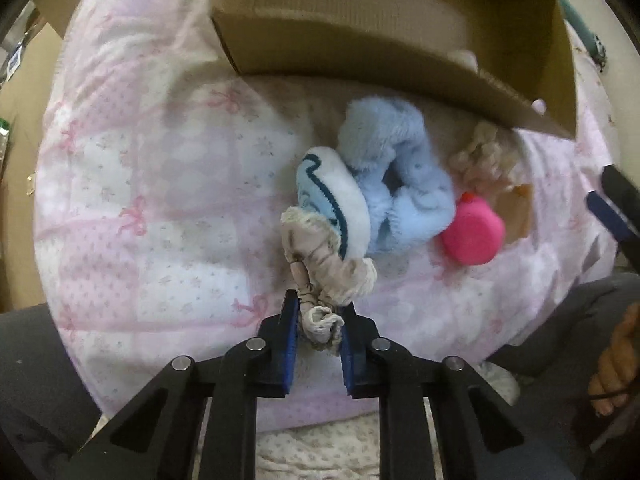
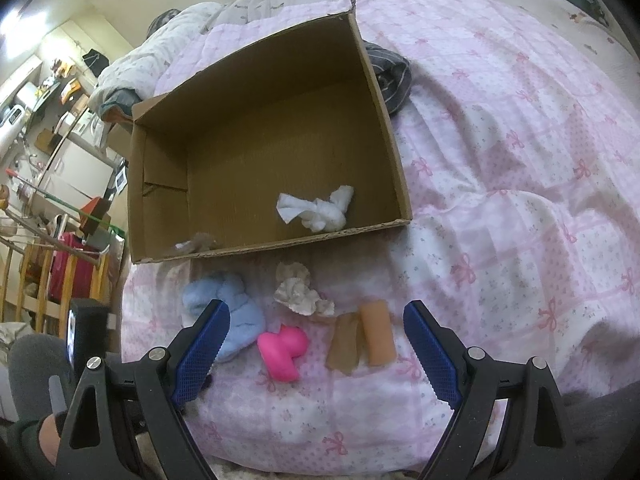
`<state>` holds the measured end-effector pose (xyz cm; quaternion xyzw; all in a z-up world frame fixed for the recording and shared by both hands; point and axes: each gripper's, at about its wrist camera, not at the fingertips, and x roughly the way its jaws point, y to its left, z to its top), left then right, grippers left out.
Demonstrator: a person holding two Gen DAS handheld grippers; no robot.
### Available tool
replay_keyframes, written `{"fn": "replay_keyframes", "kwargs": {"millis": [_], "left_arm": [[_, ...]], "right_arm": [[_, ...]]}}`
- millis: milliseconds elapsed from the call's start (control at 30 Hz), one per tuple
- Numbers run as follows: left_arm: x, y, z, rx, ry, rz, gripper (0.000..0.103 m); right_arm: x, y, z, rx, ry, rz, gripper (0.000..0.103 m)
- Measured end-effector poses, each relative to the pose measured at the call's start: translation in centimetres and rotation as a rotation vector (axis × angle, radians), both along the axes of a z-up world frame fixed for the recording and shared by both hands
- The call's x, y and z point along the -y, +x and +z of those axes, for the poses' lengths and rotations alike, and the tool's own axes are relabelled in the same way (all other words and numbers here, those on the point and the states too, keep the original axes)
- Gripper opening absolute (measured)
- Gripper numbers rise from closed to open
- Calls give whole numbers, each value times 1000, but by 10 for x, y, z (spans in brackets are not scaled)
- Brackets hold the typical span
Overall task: Organize soft objects
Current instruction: 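Grasp the lace-trimmed doll with the left gripper while the right gripper grasps the pink rubber duck, then lift and carry the doll and the pink duck over the box with both grippers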
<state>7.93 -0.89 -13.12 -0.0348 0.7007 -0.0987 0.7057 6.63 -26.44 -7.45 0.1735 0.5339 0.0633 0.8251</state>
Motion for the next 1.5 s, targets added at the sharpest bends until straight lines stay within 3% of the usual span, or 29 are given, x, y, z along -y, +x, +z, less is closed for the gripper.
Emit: {"fn": "replay_keyframes", "kwargs": {"millis": [233, 400, 500, 533, 667, 900, 1100, 1133, 1167, 1267, 1500], "left_arm": [[-24, -8, 42, 113, 2, 43, 16], [-37, 5, 56, 216, 79, 116, 16], [-40, 8, 59, 249, 98, 142, 16], [-39, 9, 59, 258, 102, 147, 16], [-29, 12, 54, 253, 97, 138, 16], [-23, 8, 54, 277, 103, 123, 16], [-24, 10, 52, 278, 118, 148, 16], [-25, 11, 52, 281, 124, 154, 16], [-26, 11, 52, 282, 127, 159, 16], [-29, 11, 50, 280, 133, 170, 16], [-35, 12, 49, 282, 141, 194, 16]], "right_arm": [[2, 0, -2, -11, 16, 7, 94], [-6, 1, -8, -46, 133, 73, 94], [-21, 4, -15, -88, 200, 149, 80], [-27, 5, -19, -104, 193, 171, 78], [-53, 9, -39, -178, 81, 234, 55], [-86, 16, -62, -243, -20, 304, 54], [-90, 19, -74, -265, -68, 301, 52], [-90, 19, -74, -258, -70, 303, 49], [-92, 20, -74, -255, -83, 309, 37], [-93, 20, -73, -247, -92, 318, 28], [-87, 16, -60, -194, -74, 308, 23]]}}
